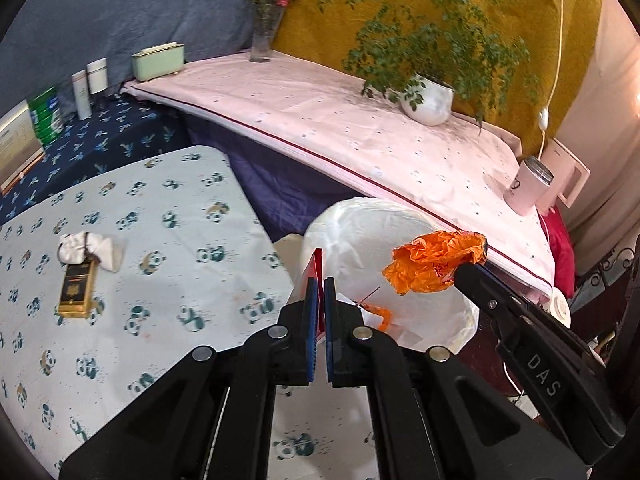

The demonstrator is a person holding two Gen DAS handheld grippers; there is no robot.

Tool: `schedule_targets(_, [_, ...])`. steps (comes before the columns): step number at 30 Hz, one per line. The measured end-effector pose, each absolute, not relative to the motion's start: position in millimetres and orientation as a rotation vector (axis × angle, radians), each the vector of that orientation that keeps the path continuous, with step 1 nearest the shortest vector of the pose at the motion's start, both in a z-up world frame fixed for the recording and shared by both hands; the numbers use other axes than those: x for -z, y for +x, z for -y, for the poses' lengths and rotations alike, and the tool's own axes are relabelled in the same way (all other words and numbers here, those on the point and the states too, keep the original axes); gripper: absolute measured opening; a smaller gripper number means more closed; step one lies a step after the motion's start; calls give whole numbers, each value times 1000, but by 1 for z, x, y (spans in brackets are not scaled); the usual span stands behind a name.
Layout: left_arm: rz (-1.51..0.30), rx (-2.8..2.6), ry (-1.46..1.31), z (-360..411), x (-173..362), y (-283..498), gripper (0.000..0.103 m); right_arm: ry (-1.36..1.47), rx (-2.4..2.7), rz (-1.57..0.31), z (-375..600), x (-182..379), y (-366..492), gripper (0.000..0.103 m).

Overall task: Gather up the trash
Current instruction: 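Carry the envelope and orange bag over the bin while both tools open to drop them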

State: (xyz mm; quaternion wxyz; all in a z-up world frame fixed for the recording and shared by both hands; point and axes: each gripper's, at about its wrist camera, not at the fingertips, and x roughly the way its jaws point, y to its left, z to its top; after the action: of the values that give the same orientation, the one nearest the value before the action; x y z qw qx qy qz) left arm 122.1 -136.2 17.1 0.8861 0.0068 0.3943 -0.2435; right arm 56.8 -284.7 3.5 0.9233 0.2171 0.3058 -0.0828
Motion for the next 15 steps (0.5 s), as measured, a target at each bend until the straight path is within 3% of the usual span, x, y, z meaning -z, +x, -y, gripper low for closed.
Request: schedule_targets(15, [-849, 572, 85, 189, 0, 126, 3, 482, 237, -635, 329, 15, 45, 5])
